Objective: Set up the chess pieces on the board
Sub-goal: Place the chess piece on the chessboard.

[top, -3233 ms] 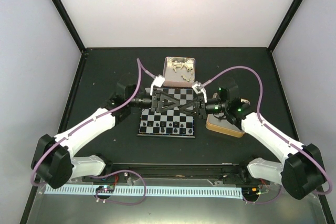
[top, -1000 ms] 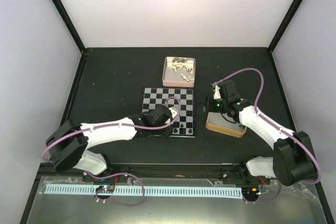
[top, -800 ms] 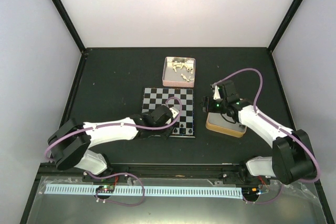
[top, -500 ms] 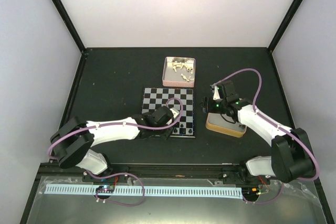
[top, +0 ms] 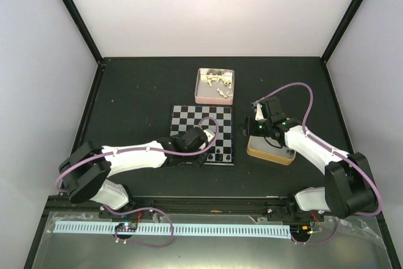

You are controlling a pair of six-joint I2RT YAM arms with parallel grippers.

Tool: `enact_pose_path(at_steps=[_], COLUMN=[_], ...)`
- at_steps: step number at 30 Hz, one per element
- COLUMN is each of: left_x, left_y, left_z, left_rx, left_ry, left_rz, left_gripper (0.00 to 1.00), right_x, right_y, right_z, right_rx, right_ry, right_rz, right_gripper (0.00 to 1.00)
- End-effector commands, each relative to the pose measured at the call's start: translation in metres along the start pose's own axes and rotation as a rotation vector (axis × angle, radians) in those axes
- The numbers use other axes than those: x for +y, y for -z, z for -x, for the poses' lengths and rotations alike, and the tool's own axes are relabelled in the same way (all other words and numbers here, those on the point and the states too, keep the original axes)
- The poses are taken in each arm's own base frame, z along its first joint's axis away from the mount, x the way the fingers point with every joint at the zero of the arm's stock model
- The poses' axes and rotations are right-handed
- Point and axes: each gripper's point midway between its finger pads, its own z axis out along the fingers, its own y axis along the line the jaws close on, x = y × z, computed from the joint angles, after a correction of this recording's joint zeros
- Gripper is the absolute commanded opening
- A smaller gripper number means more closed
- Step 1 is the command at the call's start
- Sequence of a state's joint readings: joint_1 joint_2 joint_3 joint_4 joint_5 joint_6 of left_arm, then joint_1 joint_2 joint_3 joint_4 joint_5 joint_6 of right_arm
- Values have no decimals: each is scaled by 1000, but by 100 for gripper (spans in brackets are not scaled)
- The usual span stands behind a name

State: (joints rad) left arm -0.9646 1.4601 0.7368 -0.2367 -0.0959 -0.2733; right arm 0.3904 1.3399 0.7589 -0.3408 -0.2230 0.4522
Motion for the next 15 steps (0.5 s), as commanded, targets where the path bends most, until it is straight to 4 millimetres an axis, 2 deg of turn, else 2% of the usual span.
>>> enact_pose_path(at_steps=[1,9,15], left_x=[-9,-9,-7], left_y=[10,10,13], left_z=[14,12,15], left_rx=[-42,-33,-35], left_ry=[-4,-3,1], left_rz=[-34,-37,-19], left_gripper=[16,14,24], right_x=[5,5,5], right_y=[3,3,6], right_z=[10,10,12], right_rx=[-23,-23,-29], right_ry=[-7,-8,-16], right_rz=[16,17,13], right_gripper=[67,66,66])
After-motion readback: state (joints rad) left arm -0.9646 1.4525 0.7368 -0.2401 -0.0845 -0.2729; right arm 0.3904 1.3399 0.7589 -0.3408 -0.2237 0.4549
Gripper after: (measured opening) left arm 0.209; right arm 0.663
